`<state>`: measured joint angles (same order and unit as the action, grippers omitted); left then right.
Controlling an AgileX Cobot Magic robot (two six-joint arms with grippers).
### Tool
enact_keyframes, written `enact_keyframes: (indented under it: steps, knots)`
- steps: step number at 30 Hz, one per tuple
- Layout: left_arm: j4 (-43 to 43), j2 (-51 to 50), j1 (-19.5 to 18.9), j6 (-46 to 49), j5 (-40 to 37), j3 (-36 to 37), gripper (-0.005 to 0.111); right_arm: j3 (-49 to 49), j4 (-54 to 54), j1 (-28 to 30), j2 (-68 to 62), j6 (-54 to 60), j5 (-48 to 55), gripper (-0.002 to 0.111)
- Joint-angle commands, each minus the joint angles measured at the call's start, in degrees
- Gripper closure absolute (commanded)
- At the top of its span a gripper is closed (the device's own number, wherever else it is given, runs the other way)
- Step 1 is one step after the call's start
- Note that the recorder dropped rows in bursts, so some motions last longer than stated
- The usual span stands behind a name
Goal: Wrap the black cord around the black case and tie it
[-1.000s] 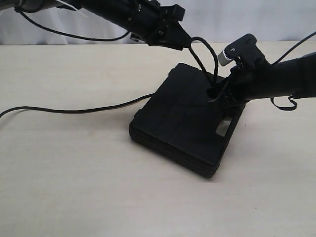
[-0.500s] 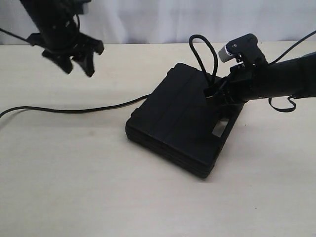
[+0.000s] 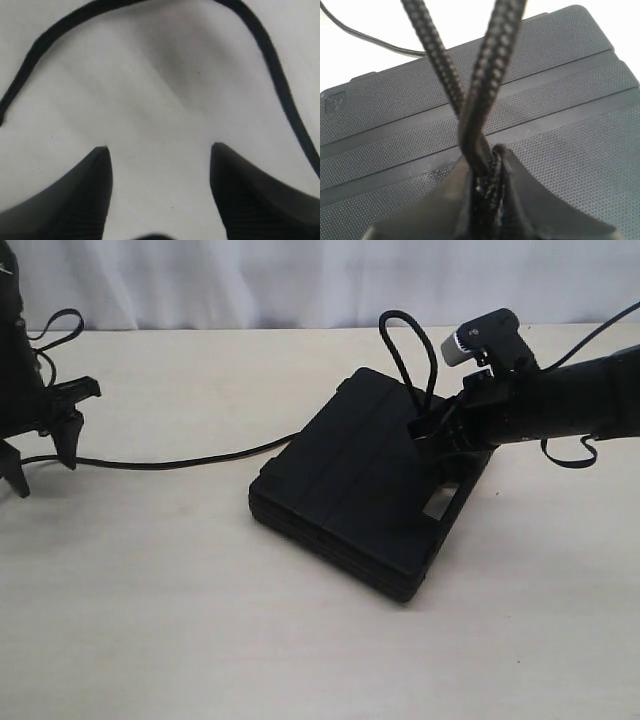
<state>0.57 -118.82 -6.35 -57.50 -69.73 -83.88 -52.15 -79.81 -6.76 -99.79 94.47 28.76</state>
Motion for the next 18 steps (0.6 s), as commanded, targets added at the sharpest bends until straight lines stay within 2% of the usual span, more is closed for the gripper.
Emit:
enact_keyframes:
  steps: [1,7,13,18]
  knots:
    - [2.3,0.3,-0.4,-8.4,0.2,0.8,0.052,-0.5,-0.7,0.0,0.8,-0.2,1.7,0.104]
    - [2.7,0.7,-2.8,-20.0,1.0,0.8,0.052,-0.1,0.5,0.0,0.8,-1.3,2.1,0.104]
    - [6.2,0.7,-8.0,-22.6,4.9,0.8,0.052,-0.1,1.1,0.0,0.8,-1.3,2.6,0.104]
    - [6.3,0.6,-9.0,-26.7,7.7,0.8,0.052,-0.1,1.1,0.0,0.8,-1.3,2.6,0.104]
